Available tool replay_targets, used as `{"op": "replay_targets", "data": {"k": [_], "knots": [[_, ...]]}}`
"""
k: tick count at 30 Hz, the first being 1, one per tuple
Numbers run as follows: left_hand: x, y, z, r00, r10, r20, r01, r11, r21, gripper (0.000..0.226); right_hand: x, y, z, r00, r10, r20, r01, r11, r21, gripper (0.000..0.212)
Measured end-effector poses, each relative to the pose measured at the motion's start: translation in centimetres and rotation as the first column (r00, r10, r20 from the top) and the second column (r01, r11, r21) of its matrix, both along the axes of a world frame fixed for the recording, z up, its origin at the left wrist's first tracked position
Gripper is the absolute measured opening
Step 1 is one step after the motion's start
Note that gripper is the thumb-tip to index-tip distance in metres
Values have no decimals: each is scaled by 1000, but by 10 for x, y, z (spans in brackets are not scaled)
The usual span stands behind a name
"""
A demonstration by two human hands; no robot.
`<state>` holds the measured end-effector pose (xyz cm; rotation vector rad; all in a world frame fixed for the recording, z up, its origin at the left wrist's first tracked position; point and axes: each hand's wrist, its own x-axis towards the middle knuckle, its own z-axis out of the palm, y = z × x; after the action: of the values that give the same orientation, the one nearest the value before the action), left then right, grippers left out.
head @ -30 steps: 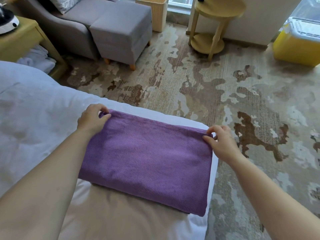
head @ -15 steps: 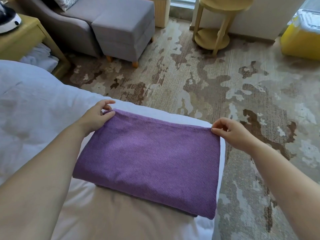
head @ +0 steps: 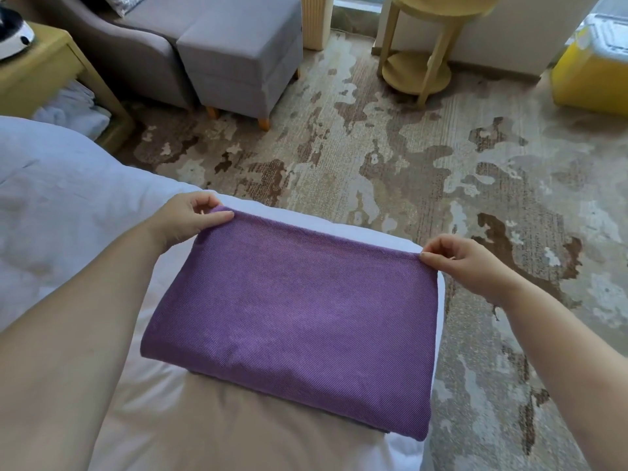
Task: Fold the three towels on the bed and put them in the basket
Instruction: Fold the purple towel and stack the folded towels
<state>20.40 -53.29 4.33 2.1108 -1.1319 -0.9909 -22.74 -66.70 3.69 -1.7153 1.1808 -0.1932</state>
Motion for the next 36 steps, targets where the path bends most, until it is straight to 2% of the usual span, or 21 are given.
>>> {"op": "replay_targets", "data": {"k": [3, 5, 7, 9, 11, 14, 16, 18, 20, 22, 25, 27, 30, 34, 35, 36], "knots": [[7, -2, -10, 922, 99, 374, -80, 995, -68, 21, 3, -3, -2, 998, -41, 53, 44, 997, -62, 6], [2, -6, -17, 861, 118, 496, -75, 992, -106, 18, 8, 0, -10, 995, -90, 51, 95, 988, -119, 5], [-6, -7, -26, 823, 57, 565, -55, 998, -21, 17, 16, 7, -20, 993, -121, -5, 118, 980, -161, 6], [-13, -2, -36, 830, 65, 554, -107, 993, 44, 21, 19, 15, -28, 985, -171, -29, 164, 971, -171, 11], [-14, 9, -41, 855, 169, 490, -217, 975, 42, 38, 14, 20, -31, 960, -279, -8, 275, 953, -128, 24], [-9, 32, -42, 873, 292, 391, -319, 948, 4, 54, 4, 32, -34, 927, -372, -39, 371, 928, -19, 46], [-8, 50, -44, 877, 342, 337, -375, 926, 37, 59, 3, 44, -37, 895, -444, -38, 445, 890, 94, 58], [-11, 68, -48, 877, 361, 317, -417, 900, 130, 62, 5, 57, -39, 859, -511, -22, 504, 838, 210, 59], [-17, 84, -52, 892, 324, 315, -394, 898, 193, 62, 8, 69, -41, 865, -501, -19, 489, 835, 253, 54], [-25, 96, -53, 892, 268, 364, -351, 918, 184, 61, 12, 80, -46, 871, -490, -32, 486, 850, 202, 51], [-38, 102, -48, 843, 260, 470, -335, 939, 81, 54, 19, 89, -45, 865, -501, -9, 498, 862, -100, 28], [-40, 104, -45, 794, 334, 509, -359, 932, -52, 48, 22, 89, -41, 879, -473, 61, 473, 848, -240, 24], [-39, 105, -41, 749, 417, 515, -401, 904, -148, 44, 27, 86, -39, 878, -463, 121, 478, 849, -225, 21], [-47, 104, -49, 776, 333, 535, -434, 898, 69, 49, 32, 86, -47, 857, -515, 23, 514, 850, -113, 25], [-50, 104, -49, 763, 340, 550, -455, 886, 84, 49, 32, 86, -48, 858, -514, -2, 512, 854, -92, 28], [-52, 104, -46, 722, 359, 592, -466, 884, 32, 48, 30, 86, -49, 855, -519, -16, 515, 851, -99, 31]]}}
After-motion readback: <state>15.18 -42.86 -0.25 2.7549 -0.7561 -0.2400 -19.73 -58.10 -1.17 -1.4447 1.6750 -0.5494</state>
